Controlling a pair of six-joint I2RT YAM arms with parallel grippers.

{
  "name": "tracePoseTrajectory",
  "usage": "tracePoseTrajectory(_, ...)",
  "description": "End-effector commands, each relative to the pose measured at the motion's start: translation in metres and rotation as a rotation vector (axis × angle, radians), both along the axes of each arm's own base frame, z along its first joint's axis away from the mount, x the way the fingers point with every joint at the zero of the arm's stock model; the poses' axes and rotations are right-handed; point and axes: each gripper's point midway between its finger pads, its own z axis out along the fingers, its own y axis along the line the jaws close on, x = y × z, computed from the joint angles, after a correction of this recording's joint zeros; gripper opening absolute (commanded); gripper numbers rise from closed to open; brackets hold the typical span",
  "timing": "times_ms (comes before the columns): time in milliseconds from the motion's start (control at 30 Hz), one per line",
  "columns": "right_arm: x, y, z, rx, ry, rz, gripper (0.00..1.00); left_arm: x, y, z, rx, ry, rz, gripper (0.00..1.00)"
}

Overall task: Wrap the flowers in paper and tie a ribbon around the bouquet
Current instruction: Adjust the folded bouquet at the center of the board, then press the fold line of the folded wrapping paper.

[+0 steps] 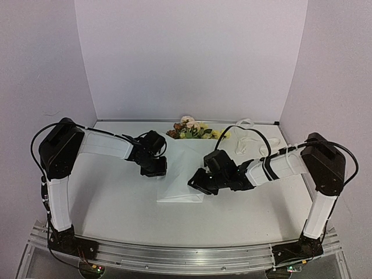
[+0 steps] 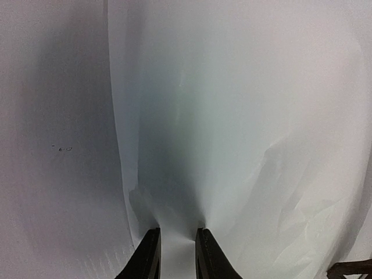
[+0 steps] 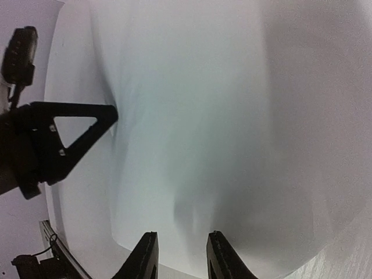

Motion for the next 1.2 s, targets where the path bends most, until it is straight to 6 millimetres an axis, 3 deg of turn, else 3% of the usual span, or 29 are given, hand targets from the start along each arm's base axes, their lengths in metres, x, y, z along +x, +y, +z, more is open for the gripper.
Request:
tracePoseTrajectory(0, -0.008, 0.002, -0.016, -0.038, 0.040, 0.024, 0.31, 0.008, -0.012, 0.017, -0.038, -0.034, -0.008, 0.23)
tracePoseTrajectory(200, -0.010, -0.005, -0.034, -0.080, 0.056, 0.011, 0.30, -0.001, -0.015, 0.038, -0.088, -0.037, -0.041, 0.28)
tracePoseTrajectory(400, -0.009, -0.008, -0.036, -0.090, 0.051, -0.001, 0.30, -0.024, -0.014, 0.064, -0.169, -0.021, -0.092, 0.31)
tracePoseTrajectory(700, -0.007, -0.008, -0.027, -0.108, 0.037, 0.007, 0.30, -0.077, -0.026, 0.039, -0.321, 0.177, -0.214, 0.19)
tracePoseTrajectory(1000, -0.009, -0.002, -0.009, -0.171, 0.000, 0.050, 0.32, -0.089, -0.031, 0.010, -0.356, 0.263, -0.216, 0.16)
tracePoseTrajectory(1167, -0.015, 0.018, 0.004, -0.190, -0.022, 0.107, 0.33, -0.093, -0.027, -0.005, -0.339, 0.302, -0.192, 0.16)
